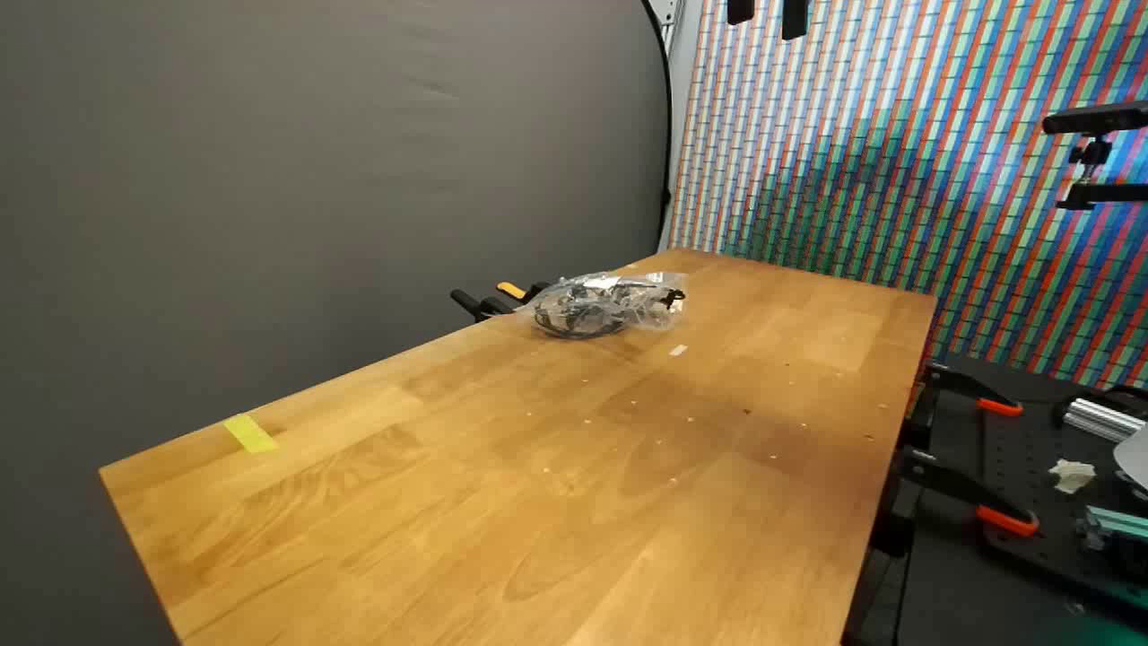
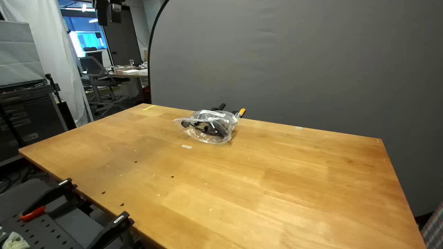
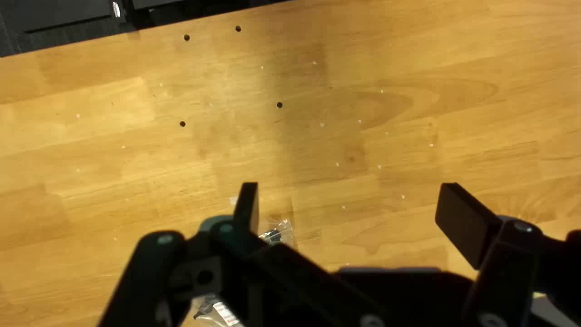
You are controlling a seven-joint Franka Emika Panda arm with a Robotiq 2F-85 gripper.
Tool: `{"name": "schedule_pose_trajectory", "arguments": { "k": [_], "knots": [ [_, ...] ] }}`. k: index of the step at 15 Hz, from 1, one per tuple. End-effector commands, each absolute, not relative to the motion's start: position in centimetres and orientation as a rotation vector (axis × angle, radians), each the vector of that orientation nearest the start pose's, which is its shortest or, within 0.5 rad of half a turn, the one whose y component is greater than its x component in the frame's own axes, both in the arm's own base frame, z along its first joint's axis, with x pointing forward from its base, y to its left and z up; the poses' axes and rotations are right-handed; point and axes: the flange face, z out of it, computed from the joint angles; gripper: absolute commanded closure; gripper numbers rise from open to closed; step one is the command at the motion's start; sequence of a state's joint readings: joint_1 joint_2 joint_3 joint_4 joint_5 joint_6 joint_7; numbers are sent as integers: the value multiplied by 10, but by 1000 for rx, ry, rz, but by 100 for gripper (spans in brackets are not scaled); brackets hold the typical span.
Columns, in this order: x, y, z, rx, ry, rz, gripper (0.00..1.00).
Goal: Take the cable from the plastic and put it on the table
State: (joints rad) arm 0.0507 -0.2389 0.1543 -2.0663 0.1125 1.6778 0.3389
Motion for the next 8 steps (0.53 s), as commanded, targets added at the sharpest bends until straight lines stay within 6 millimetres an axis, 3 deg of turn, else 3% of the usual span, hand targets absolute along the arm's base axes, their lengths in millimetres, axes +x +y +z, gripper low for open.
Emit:
{"name": "schedule_pose_trajectory", "arguments": {
  "k": [1,8],
  "knots": [
    [457,111,524,-3089,250,255,0],
    [457,111,527,-3089,249,243,0]
  ]
}}
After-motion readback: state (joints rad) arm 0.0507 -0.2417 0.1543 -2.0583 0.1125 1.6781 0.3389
